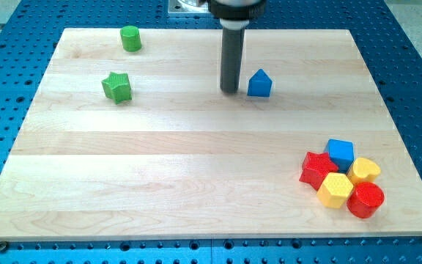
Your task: Drag the triangle near to the group of blocks
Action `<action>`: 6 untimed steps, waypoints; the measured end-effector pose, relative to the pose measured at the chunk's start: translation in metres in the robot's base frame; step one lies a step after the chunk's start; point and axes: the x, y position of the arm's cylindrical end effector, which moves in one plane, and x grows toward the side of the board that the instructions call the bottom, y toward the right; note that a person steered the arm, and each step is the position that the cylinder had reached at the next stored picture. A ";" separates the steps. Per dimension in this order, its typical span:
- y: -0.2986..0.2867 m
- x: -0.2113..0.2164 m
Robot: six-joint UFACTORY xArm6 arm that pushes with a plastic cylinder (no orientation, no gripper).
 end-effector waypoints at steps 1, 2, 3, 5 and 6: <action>0.061 0.004; 0.108 0.086; 0.122 0.096; 0.077 0.033; 0.078 0.112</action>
